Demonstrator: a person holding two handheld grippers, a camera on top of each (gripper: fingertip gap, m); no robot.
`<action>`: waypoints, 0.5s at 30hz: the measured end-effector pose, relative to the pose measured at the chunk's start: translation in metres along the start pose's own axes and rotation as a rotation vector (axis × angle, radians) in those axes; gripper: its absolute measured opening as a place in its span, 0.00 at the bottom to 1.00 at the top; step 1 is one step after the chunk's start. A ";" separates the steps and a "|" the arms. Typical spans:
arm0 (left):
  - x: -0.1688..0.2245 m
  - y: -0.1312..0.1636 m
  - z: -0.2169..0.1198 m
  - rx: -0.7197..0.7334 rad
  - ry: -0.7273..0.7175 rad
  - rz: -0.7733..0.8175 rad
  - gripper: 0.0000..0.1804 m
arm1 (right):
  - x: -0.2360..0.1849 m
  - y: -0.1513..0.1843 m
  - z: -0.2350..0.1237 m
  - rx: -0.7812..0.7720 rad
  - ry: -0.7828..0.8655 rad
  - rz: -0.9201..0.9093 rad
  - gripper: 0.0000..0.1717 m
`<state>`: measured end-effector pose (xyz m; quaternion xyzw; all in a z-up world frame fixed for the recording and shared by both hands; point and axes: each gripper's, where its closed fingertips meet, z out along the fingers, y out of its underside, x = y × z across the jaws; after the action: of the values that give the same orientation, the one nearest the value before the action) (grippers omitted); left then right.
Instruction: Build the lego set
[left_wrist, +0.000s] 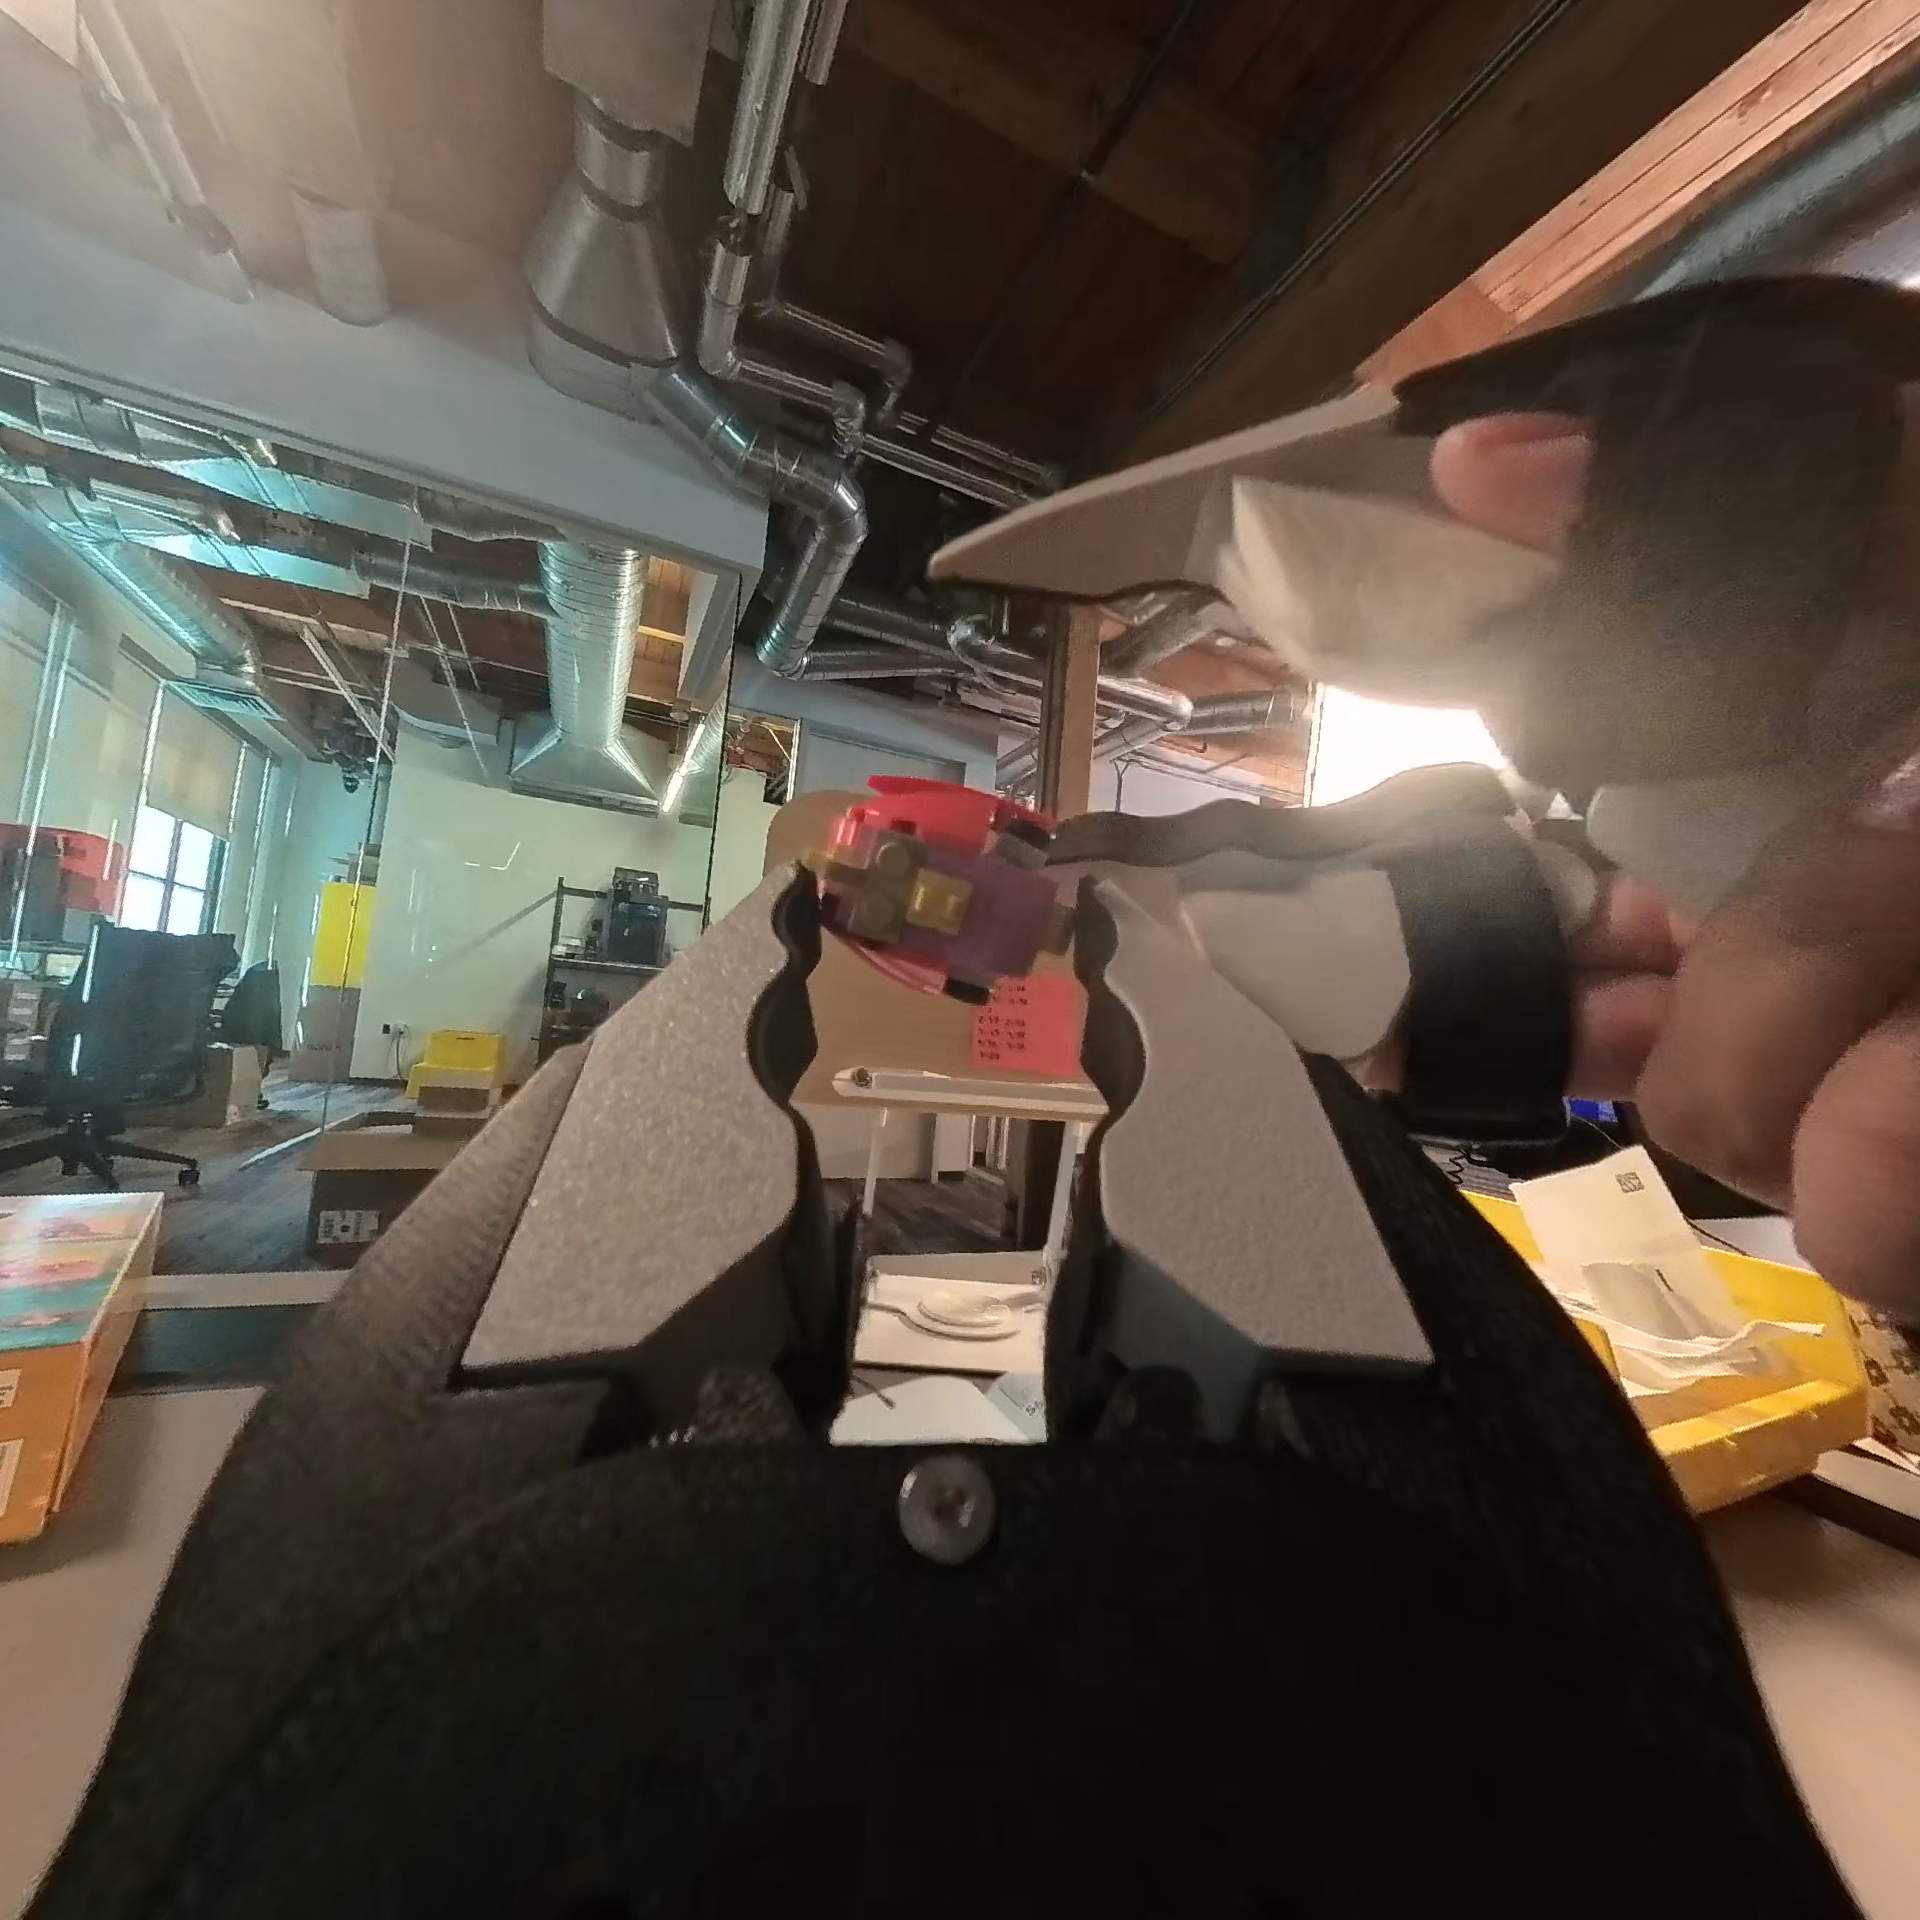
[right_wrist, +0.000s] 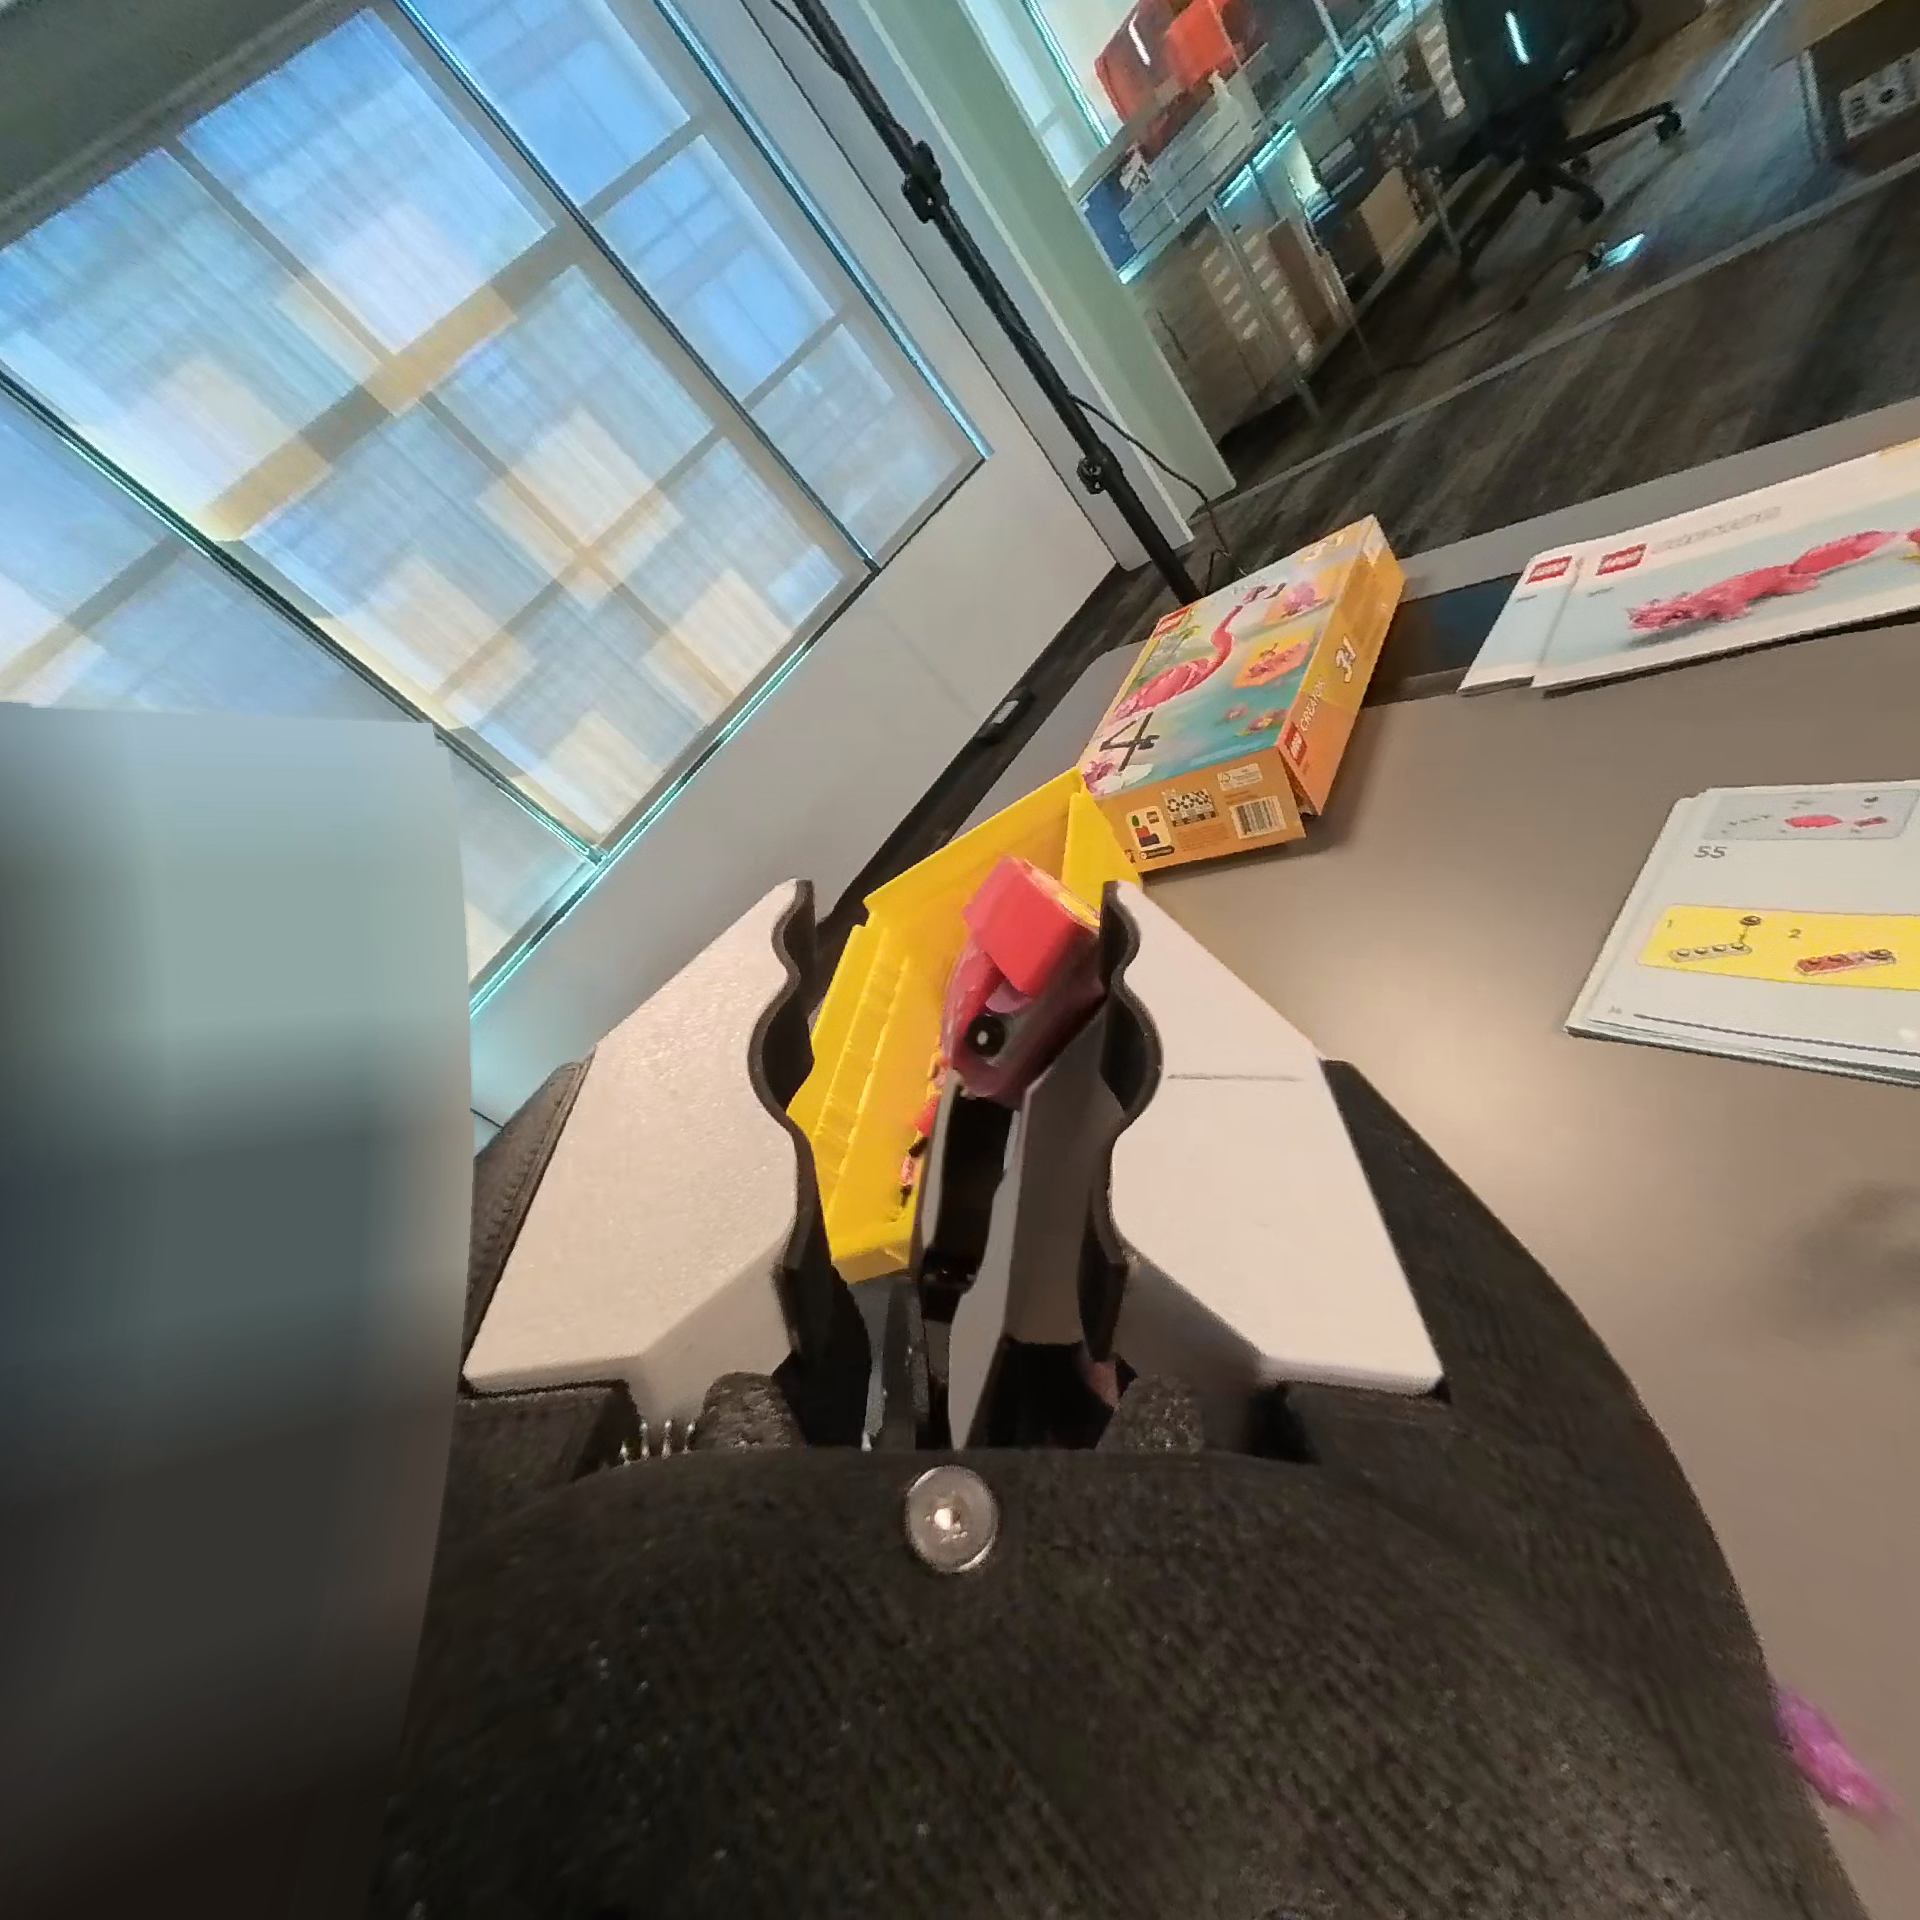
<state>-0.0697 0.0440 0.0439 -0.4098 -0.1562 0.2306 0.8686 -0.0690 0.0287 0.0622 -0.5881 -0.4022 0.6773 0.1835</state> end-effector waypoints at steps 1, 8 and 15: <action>0.000 0.001 0.000 -0.005 0.002 -0.003 0.27 | 0.000 0.000 0.000 0.002 0.003 -0.006 0.33; 0.012 0.014 0.003 -0.089 0.135 -0.155 0.27 | -0.017 -0.035 -0.037 0.180 -0.070 -0.267 0.35; 0.045 0.029 0.004 -0.251 0.420 -0.379 0.27 | -0.004 -0.026 -0.112 0.150 0.059 -1.206 0.42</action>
<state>-0.0413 0.0863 0.0274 -0.5160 -0.0740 -0.0465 0.8521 0.0316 0.0788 0.0864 -0.2609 -0.6104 0.4639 0.5866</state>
